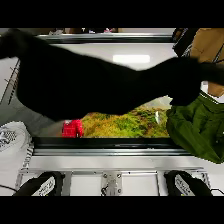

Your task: Fold the clothes and pants, and hang the long-sleeved shirts on hangers.

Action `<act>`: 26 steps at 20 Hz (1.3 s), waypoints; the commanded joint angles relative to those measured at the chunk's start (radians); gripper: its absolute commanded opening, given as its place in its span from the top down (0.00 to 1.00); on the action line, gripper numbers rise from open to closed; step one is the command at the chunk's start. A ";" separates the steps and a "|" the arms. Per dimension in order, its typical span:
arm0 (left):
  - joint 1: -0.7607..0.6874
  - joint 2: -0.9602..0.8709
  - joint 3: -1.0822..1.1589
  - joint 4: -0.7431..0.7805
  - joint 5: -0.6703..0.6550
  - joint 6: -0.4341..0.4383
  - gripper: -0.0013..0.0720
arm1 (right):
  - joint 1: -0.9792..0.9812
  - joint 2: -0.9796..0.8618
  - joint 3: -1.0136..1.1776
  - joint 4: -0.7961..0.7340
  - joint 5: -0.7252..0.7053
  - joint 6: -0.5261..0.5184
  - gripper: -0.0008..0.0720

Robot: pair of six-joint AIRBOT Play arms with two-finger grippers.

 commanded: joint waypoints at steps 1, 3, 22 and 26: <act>0.004 0.140 0.162 0.005 0.019 0.001 0.97 | -0.007 0.193 0.127 -0.008 -0.062 0.055 0.97; 0.004 0.200 0.175 0.005 0.051 0.001 0.97 | -0.007 0.265 0.138 -0.009 -0.130 0.092 0.97; 0.004 -0.336 -0.038 -0.007 -0.056 -0.001 0.97 | 0.137 -0.249 0.134 -0.270 0.212 0.332 0.97; 0.004 -0.454 -0.042 0.000 -0.132 -0.011 0.97 | 0.272 -0.395 0.134 -0.310 0.092 0.321 0.97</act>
